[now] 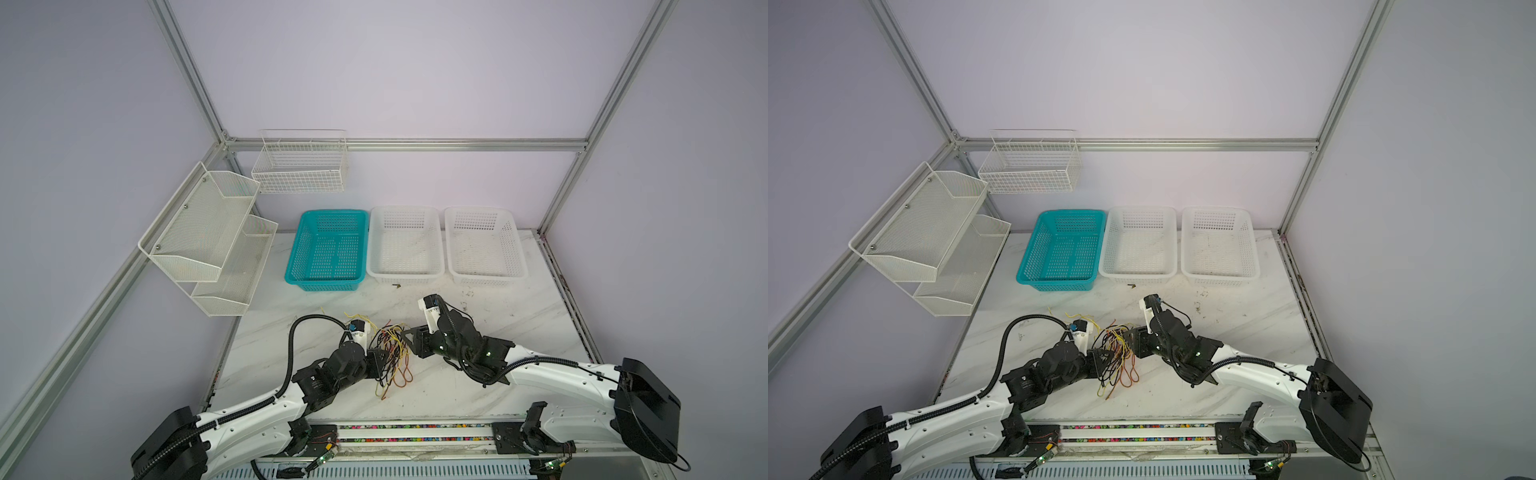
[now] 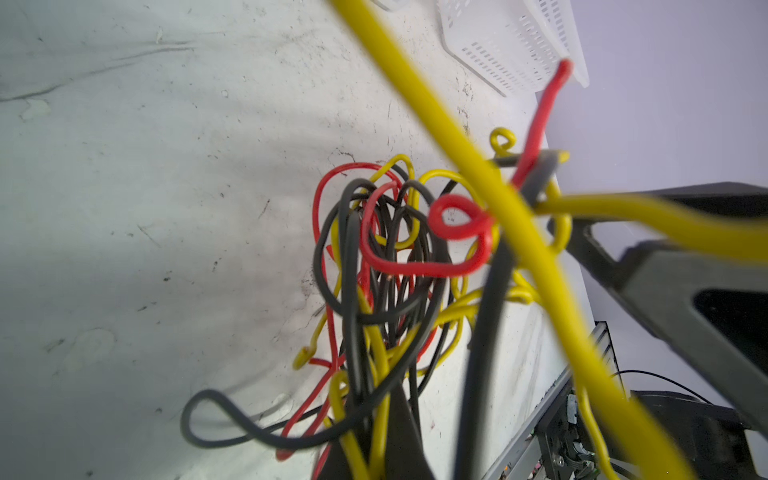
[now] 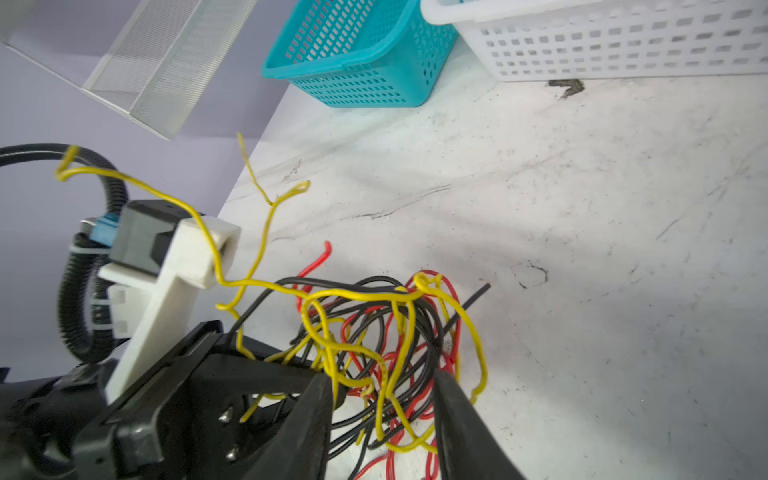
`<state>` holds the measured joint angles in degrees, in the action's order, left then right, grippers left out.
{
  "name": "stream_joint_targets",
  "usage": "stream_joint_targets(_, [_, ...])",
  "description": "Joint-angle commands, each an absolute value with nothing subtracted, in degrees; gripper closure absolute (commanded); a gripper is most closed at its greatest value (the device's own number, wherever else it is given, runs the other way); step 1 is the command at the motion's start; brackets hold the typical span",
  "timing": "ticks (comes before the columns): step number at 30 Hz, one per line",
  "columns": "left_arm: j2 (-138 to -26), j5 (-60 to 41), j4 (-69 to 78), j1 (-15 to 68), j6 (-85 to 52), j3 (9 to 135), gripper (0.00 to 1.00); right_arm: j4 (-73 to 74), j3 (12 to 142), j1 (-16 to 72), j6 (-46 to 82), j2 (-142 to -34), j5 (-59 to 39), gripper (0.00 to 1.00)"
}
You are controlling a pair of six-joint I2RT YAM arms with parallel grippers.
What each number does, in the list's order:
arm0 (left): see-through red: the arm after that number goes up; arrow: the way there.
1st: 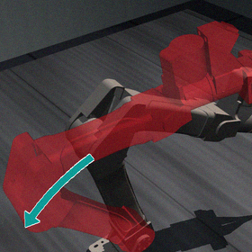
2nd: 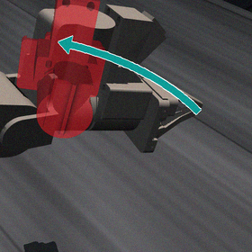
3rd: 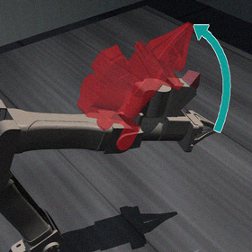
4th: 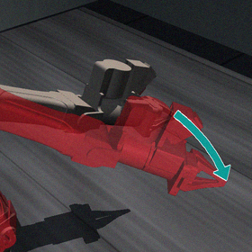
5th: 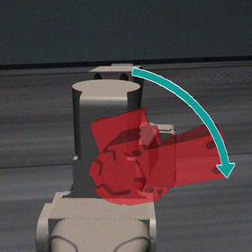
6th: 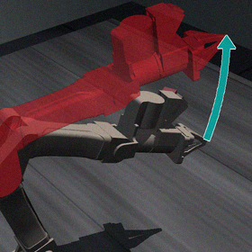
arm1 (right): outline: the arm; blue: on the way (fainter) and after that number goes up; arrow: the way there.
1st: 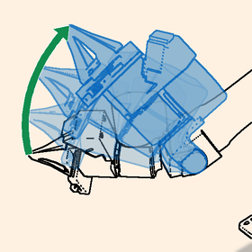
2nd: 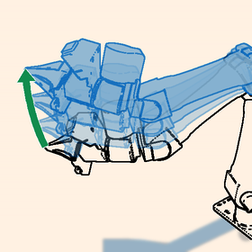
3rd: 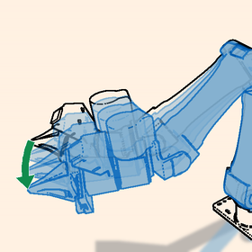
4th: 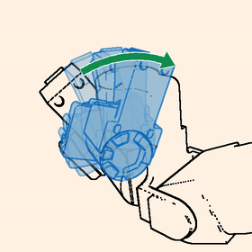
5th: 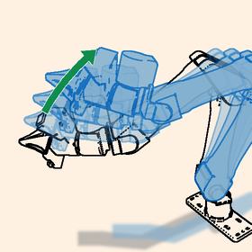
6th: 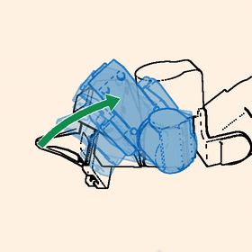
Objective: Untangle the cables
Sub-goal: 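Hold the tangle with the left gripper while the right gripper pulls a yellow wire away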
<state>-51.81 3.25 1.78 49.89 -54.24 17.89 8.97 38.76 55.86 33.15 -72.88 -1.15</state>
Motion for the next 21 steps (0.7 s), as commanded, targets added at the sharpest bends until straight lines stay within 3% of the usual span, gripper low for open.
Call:
stream_joint_targets(1, [-49.05,3.77,3.71,49.66,-52.38,16.14,1.00,8.05,39.38,55.07,34.80,-73.45,1.64,0.57])
stream_joint_targets(10, [-46.70,4.18,3.20,49.66,-52.29,15.39,1.00,10.61,38.57,54.76,35.44,-78.37,1.17,0.61])
stream_joint_targets(13, [-46.67,3.74,3.91,49.66,-52.30,15.12,1.00,13.55,37.74,54.75,35.35,-80.22,0.97,0.69])
stream_joint_targets(15, [-46.72,3.48,4.11,49.66,-52.29,15.12,1.00,16.28,36.88,54.76,35.04,-80.20,0.23,0.80])
stream_joint_targets(17, [-46.68,3.51,3.89,49.66,-52.29,14.96,1.00,17.04,36.04,54.68,35.70,-79.04,1.61,0.98])
stream_joint_targets(21, [-46.75,4.91,1.84,49.59,-52.82,14.59,1.00,13.82,35.54,54.67,37.06,-73.07,5.85,1.00])
